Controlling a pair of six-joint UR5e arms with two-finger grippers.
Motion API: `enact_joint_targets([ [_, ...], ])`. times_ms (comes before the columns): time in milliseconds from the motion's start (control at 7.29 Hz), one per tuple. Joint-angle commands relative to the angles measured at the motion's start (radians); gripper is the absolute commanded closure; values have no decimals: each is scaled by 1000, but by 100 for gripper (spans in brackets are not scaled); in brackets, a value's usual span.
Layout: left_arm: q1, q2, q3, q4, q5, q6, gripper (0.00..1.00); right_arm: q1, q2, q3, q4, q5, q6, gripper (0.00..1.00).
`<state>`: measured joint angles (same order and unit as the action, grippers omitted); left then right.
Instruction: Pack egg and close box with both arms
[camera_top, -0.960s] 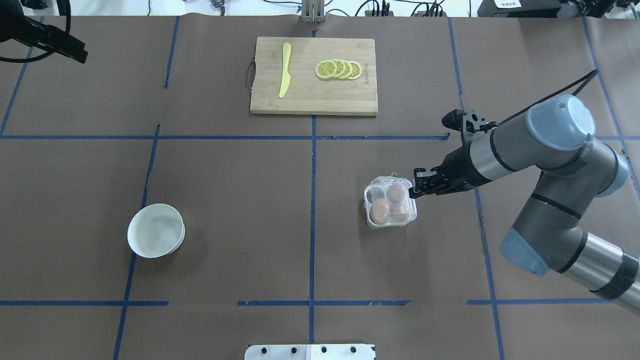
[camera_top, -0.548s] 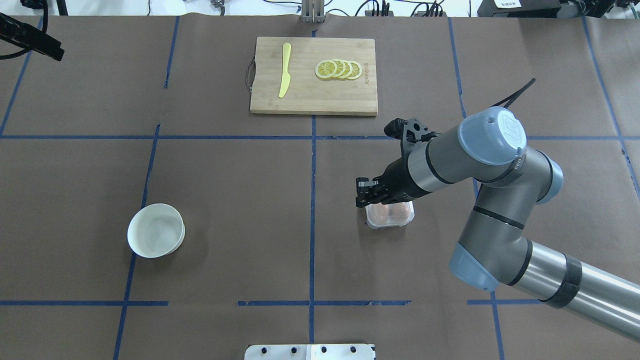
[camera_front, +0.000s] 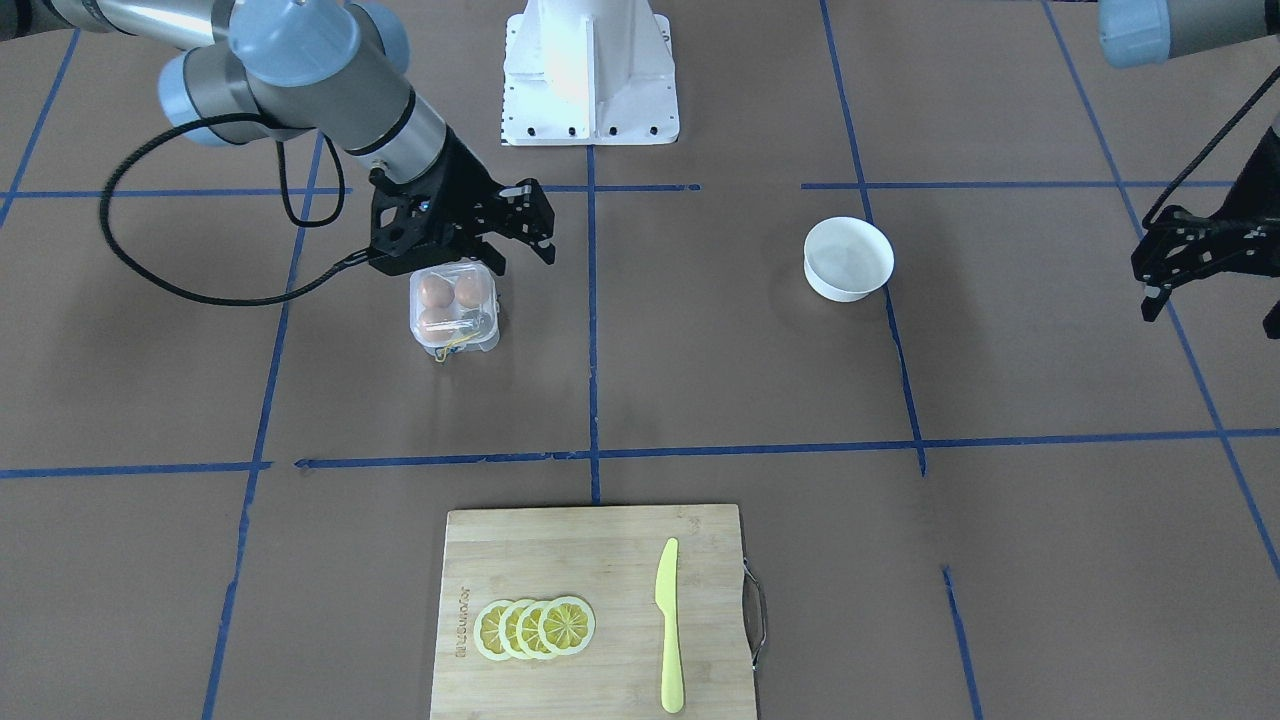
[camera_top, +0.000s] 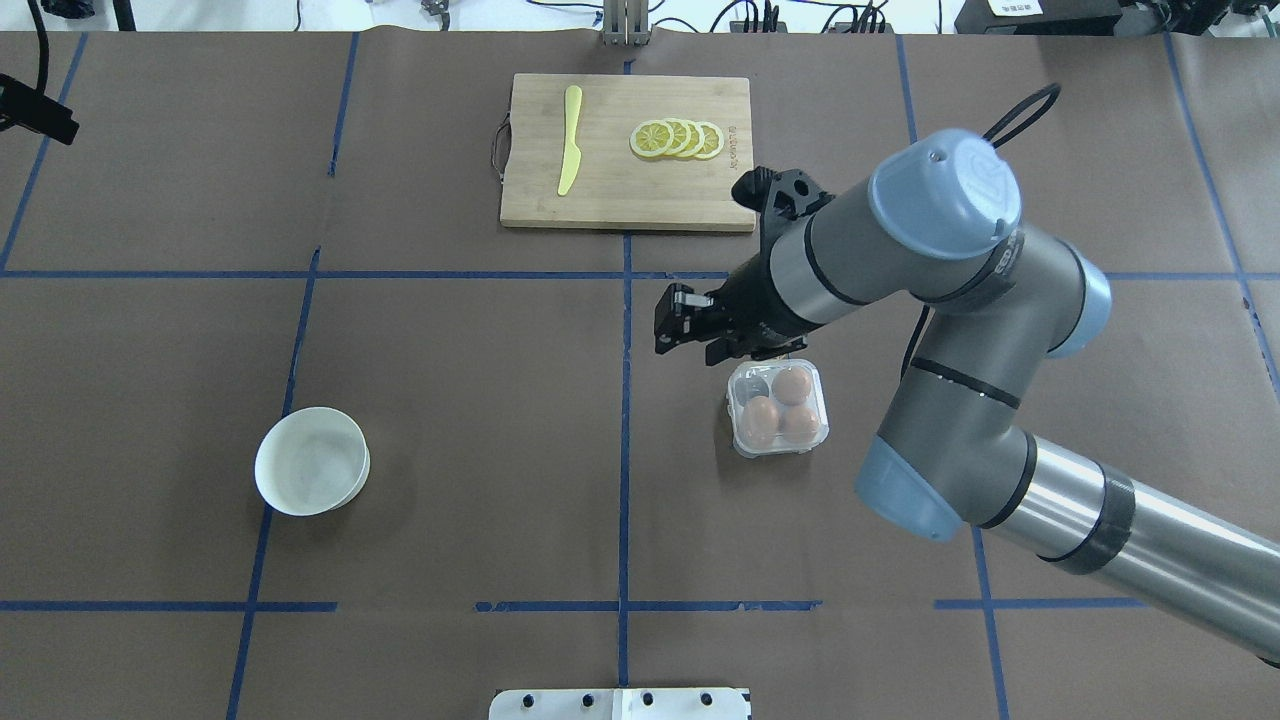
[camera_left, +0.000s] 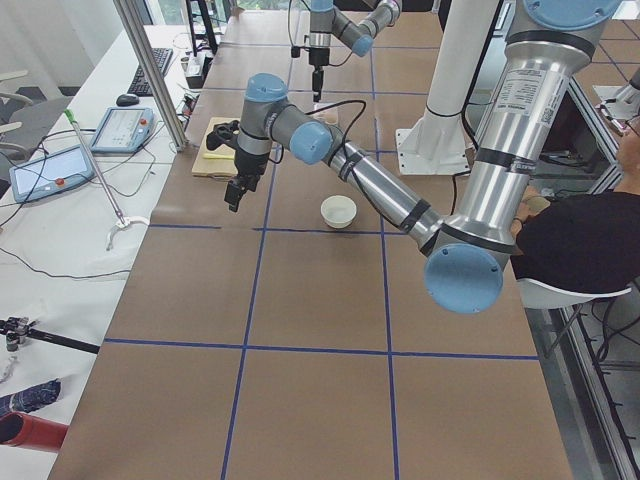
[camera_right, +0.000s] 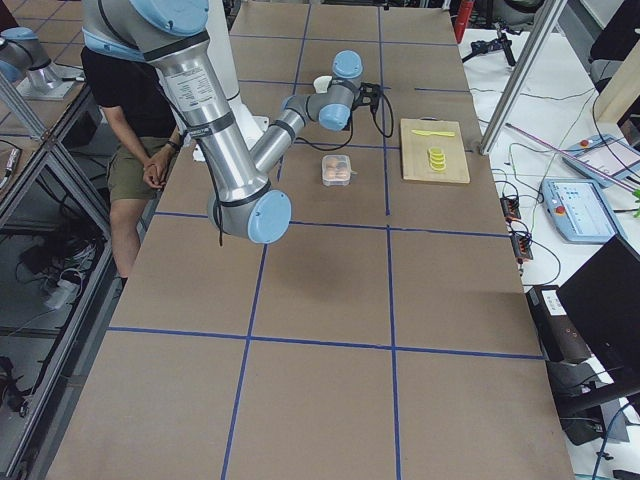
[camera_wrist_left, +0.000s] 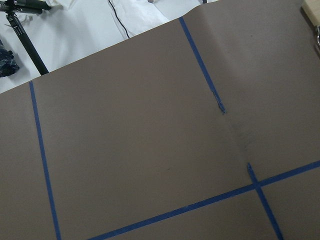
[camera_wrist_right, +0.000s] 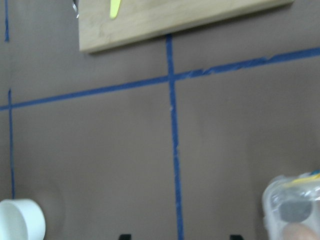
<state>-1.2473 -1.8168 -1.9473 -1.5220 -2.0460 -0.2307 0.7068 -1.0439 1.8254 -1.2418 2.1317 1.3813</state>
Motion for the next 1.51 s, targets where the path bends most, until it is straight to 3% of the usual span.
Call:
enact_joint_targets([
  [0,-82,45,48,-1,-52,132,0,174,-56,98,-295,22,-232,0],
  [274,-164,45,123,-1,-54,261,0,307,-150,155,-579,20,-658,0],
  [548,-230,69,174,-3,-56,362,0,531,-362,160,-574,71,-1001,0],
  [823,-273,103,212,-10,-57,413,0,803,-467,9,-574,245,-1376,0],
  [960,-296,119,252,-27,-69,415,0,871,-479,-100,-573,249,-1533,0],
  [1097,-313,155,286,-46,-124,416,0,899,-481,-163,-568,254,-1570,0],
  [1234,-328,195,301,-52,-191,413,0,902,-475,-164,-568,249,-1567,0],
  [1371,-328,232,307,-58,-198,415,0,902,-472,-163,-559,248,-1556,0],
])
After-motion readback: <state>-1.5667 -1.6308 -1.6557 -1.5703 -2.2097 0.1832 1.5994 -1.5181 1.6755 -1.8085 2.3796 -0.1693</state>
